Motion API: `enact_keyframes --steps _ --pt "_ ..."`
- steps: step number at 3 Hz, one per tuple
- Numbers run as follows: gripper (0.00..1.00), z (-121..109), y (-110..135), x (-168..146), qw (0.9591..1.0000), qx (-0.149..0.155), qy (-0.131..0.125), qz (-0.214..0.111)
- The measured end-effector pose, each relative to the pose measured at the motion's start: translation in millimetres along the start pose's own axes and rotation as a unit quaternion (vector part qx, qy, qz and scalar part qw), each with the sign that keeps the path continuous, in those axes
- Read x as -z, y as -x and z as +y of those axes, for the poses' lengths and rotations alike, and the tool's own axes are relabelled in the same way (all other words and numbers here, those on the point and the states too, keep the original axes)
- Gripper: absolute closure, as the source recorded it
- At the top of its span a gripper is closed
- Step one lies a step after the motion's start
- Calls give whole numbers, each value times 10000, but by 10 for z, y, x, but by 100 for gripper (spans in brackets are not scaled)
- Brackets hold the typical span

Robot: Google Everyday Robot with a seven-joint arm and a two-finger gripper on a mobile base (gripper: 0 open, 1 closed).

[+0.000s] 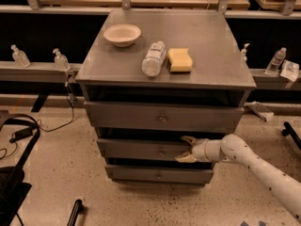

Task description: Open middle drawer

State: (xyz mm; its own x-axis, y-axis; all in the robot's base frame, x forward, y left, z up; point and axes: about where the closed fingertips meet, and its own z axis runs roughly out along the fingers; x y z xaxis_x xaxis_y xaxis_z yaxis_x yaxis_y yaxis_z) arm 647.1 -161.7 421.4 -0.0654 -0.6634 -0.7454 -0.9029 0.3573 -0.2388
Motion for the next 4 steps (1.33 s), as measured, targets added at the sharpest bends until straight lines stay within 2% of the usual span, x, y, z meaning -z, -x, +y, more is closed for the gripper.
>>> enact_keyframes --steps 2,3,4 --pt "43 17 30 28 10000 -2 14 -14" --pt "43 301 150 162 9997 -26 185 -186" --pt "38 853 412 505 9976 -78 445 -531"
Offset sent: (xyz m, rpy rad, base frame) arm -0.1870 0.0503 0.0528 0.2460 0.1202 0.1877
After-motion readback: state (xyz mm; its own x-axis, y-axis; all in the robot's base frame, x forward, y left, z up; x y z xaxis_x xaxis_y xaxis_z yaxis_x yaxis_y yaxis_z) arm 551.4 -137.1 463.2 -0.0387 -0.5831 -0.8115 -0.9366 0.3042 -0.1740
